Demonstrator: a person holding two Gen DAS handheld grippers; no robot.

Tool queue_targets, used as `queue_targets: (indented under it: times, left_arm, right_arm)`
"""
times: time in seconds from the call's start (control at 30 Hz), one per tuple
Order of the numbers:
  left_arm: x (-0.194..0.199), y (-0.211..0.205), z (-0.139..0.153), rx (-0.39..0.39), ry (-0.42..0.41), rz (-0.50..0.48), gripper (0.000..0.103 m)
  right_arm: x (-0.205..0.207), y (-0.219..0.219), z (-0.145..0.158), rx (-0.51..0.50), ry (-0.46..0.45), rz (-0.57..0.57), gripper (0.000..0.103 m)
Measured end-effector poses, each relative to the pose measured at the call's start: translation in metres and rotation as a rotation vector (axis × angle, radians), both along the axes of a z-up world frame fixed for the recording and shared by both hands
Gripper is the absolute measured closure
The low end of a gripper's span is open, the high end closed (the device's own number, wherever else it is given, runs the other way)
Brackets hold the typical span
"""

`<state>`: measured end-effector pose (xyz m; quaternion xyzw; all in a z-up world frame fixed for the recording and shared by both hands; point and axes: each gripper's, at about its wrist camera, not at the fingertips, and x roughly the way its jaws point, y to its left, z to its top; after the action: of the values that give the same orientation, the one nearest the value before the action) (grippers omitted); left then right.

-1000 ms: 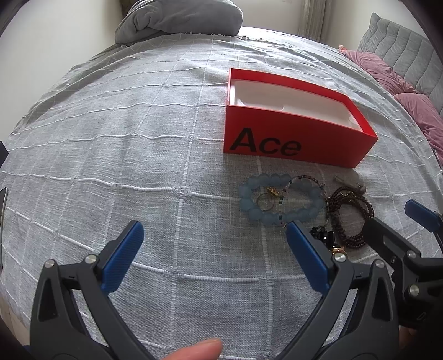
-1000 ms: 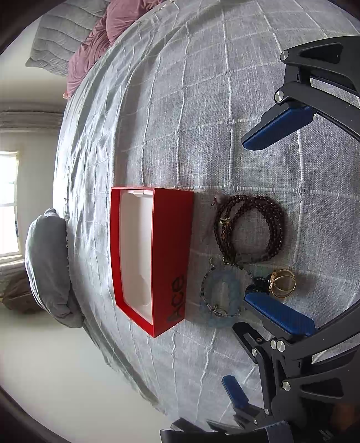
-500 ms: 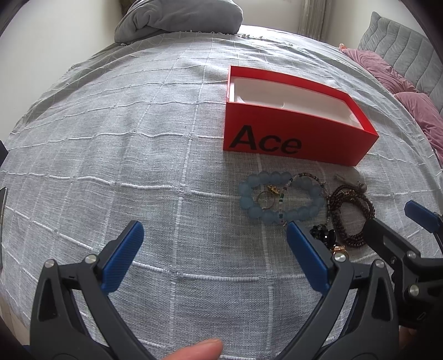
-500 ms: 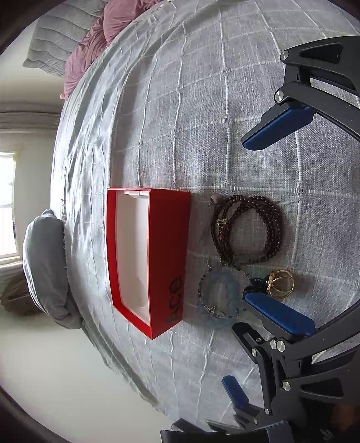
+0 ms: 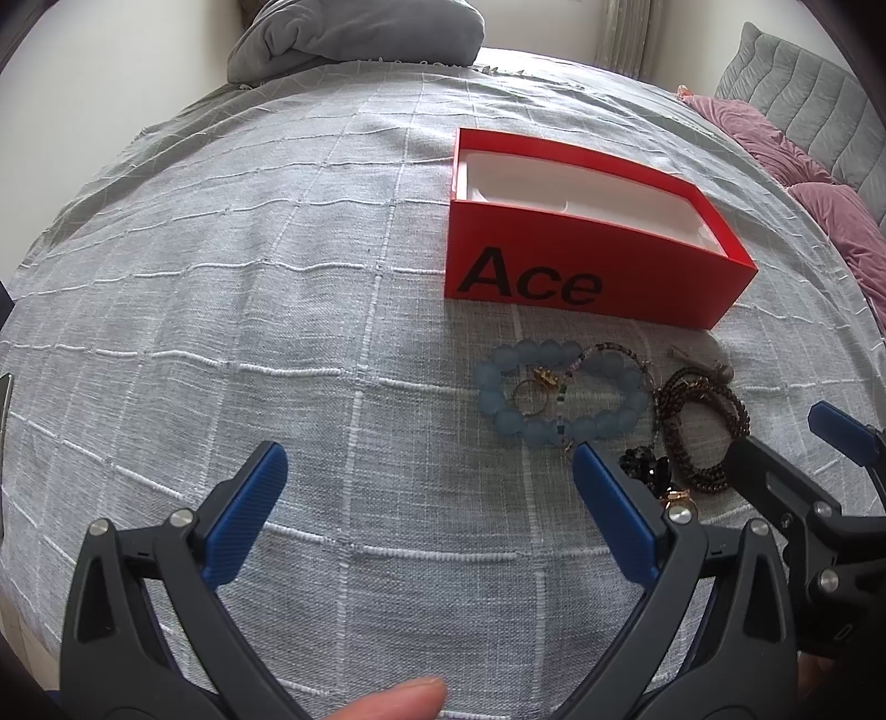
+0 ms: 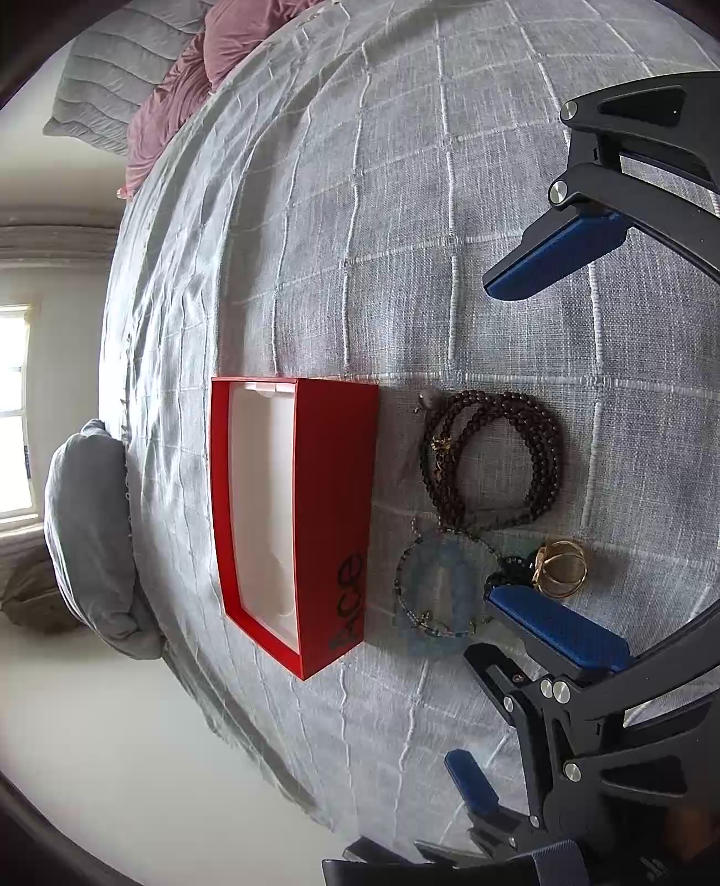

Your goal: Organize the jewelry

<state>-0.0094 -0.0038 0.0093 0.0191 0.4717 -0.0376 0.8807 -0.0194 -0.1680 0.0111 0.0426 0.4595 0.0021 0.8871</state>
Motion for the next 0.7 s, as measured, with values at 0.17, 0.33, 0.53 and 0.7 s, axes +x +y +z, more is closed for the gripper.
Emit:
queue_targets:
  times: [0.17, 0.33, 0.53, 0.7]
  left_arm:
    - [0.0, 0.0, -0.002, 0.0, 0.002, -0.001, 0.001]
    - [0.0, 0.0, -0.001, -0.001, 0.003, -0.001, 0.001]
    - [0.002, -0.002, 0.002, -0.008, -0.003, -0.03, 0.001]
    - [0.011, 0.013, 0.018, -0.047, -0.036, -0.011, 0.001]
  right_arm:
    - [0.001, 0.0, -0.001, 0.006, 0.02, -0.002, 0.0]
    - [0.001, 0.0, -0.001, 0.011, 0.032, -0.003, 0.0]
    - [0.002, -0.001, 0.001, 0.013, 0.018, 0.005, 0.0]
    - [0.007, -0.025, 0.014, 0.084, -0.014, -0.033, 0.0]
